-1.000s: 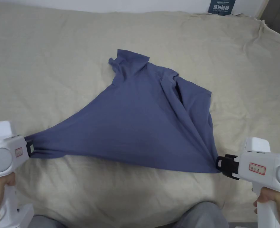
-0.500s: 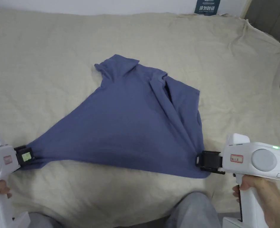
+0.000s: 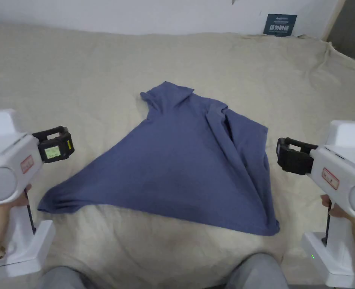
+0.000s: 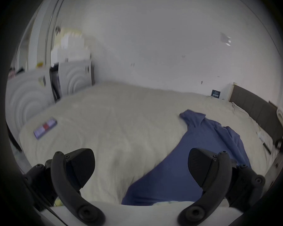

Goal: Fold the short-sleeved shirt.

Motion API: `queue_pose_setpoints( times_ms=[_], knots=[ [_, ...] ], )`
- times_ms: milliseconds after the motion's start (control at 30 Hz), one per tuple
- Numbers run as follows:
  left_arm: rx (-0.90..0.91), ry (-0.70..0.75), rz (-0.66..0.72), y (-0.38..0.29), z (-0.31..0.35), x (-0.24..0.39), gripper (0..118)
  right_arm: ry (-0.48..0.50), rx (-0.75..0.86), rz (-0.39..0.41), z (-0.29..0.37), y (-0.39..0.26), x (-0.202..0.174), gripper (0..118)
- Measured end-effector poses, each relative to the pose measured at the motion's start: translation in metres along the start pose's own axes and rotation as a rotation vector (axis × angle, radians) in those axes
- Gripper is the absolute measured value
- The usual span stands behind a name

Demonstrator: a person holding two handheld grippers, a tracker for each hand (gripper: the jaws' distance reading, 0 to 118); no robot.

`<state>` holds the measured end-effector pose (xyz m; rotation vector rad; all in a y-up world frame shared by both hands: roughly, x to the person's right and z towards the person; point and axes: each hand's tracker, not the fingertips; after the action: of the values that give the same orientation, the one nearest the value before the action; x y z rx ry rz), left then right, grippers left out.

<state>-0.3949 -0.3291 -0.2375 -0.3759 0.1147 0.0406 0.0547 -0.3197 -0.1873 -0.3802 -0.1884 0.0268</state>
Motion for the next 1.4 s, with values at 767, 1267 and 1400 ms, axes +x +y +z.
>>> queue_pose_setpoints(
  times_ms=[767,1267,1400],
  knots=[
    [0.06,-0.111,0.001,-0.045,0.032,0.047,0,0.094,0.1,-0.024,0.018,-0.036,-0.042,0],
    [-0.04,-0.118,0.046,-0.04,0.018,0.03,0,0.118,0.094,-0.034,0.021,-0.034,-0.046,0],
    [-0.176,-0.117,0.119,-0.027,-0.005,0.01,0,0.123,0.083,-0.039,0.019,-0.036,-0.049,0]
  ],
)
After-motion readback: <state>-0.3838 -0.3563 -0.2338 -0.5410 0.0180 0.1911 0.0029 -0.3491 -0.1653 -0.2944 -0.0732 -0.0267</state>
